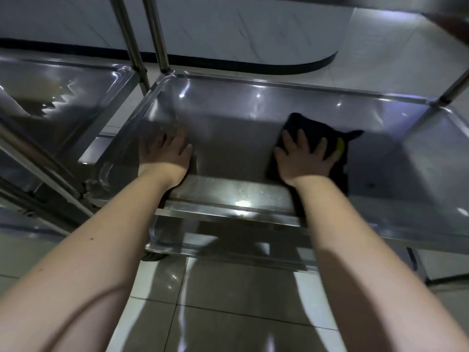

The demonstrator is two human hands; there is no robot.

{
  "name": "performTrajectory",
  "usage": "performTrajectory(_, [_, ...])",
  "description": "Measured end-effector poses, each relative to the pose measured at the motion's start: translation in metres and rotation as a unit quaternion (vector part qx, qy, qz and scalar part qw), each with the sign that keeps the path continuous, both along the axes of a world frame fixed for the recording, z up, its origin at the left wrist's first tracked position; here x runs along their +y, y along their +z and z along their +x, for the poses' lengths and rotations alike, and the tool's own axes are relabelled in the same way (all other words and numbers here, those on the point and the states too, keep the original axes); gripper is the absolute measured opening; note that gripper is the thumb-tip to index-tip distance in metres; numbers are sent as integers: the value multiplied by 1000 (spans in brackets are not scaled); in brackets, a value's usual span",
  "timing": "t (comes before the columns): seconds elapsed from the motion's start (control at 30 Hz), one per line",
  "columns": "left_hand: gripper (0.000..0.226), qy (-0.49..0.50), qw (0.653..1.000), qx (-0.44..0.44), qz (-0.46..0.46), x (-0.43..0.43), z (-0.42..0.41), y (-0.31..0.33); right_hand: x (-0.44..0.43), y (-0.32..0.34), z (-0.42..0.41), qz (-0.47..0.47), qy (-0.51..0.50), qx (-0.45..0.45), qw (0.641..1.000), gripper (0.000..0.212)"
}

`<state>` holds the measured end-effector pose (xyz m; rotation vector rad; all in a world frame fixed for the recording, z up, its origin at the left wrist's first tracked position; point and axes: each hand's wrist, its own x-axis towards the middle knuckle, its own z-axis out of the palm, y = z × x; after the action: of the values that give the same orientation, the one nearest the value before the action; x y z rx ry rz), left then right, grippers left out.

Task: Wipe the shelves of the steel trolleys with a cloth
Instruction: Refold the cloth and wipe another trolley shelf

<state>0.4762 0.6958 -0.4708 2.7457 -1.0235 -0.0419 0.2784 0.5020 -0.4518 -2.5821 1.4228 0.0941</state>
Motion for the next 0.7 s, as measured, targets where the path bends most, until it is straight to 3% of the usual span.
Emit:
performTrajectory(0.1, [49,12,994,70,-81,5,3,4,97,-5,40,4,132,-8,991,57])
performTrajectory(0.23, [48,-19,999,39,-20,10,2,6,121,-3,30,23,228,-20,973,54])
performTrajectory(0.37, [49,-36,999,9,27,9,-1,11,27,-6,-41,-50,129,17,990,56])
performTrajectory(0.53, [46,-34,998,-3,53,5,-6,11,-67,-7,-147,-8,-92,30,995,58])
performTrajectory(0.63, [48,-15,999,4,36,4,-6,7,-52,-5,-135,-1,-120,42,992,59])
performTrajectory(0.7, [49,-11,1000,10,21,4,-3,4,-11,-3,-94,-3,-71,28,997,59])
